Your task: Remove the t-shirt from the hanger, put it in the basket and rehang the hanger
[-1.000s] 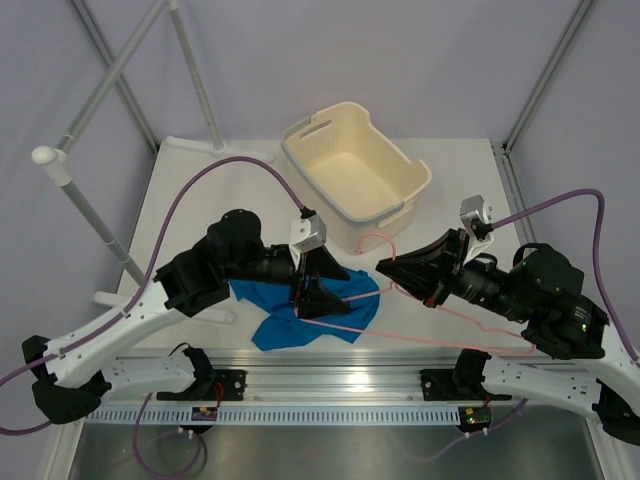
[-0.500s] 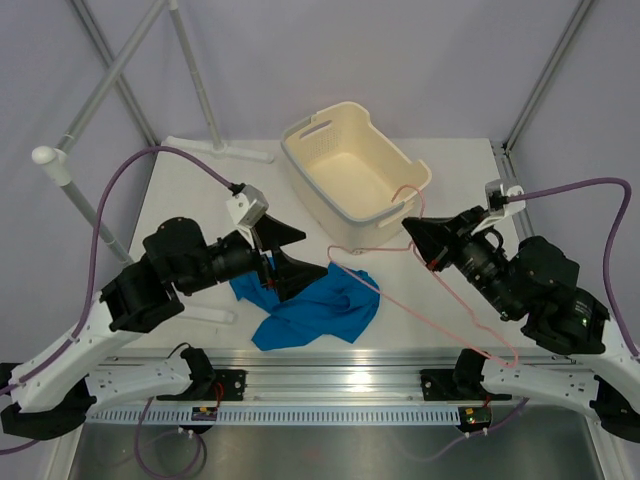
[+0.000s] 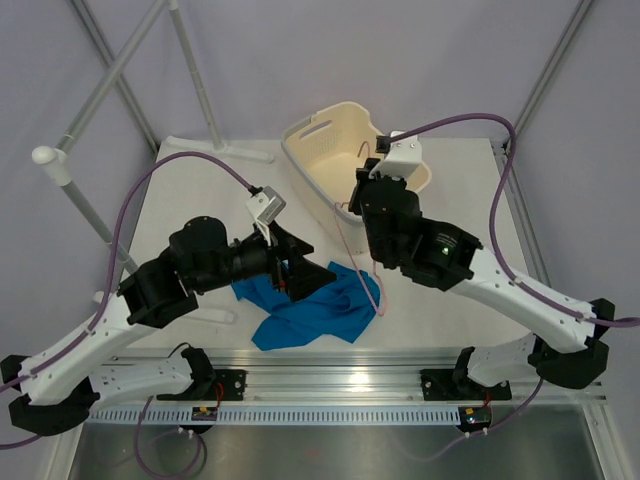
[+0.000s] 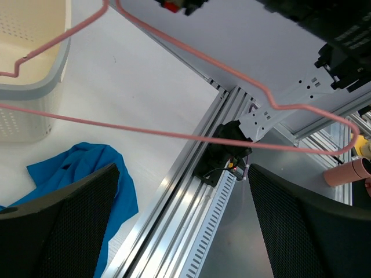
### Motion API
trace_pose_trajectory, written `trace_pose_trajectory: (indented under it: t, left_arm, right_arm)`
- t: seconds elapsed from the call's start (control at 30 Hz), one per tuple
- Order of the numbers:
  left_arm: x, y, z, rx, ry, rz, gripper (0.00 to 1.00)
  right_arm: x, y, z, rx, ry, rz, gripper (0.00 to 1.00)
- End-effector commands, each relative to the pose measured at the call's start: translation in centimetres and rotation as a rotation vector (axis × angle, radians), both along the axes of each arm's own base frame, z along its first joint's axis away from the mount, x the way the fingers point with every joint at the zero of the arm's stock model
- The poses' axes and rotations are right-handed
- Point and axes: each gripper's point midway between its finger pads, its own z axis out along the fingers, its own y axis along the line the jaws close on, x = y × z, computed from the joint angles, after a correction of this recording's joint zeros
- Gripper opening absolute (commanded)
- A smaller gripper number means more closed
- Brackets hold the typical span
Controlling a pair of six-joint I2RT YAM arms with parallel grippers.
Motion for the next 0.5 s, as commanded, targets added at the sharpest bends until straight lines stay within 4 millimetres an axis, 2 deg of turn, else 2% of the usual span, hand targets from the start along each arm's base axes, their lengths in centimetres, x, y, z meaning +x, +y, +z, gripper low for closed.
trace_pose_trajectory:
  t: [0.0,0.03,0.23,0.3,0.47]
  left_arm:
    - [-0.5,0.3,2.7,-0.093,-0.013,0.003,0.95]
    - [-0.6,0.3,2.9,-0.096,-0.013,-0.002,0.95]
    - [-1.4,0.8,3.9,-0.107,-0.039,-0.032,0.96]
    - [-2.0,1.0,4.1,-0.12,-0.046,-0.058,0.96]
    - [-3.6,1.5,4.0,-0.143,-0.043,-0.122,0.95]
  right_arm:
    - [0.9,-1.5,3.1,0.071,-0.069,-0.203,0.0]
    - [1.4,-0.8,2.5,0.048,-0.069,-0.223,0.0]
    - [2.7,1.3,1.9,0.032,-0.083,-0.259,0.0]
    - [2.9,1.3,1.9,0.024,-0.082,-0.276,0.0]
    - [3.1,3.0,2.2,0.049,-0.08,-0.204,0.0]
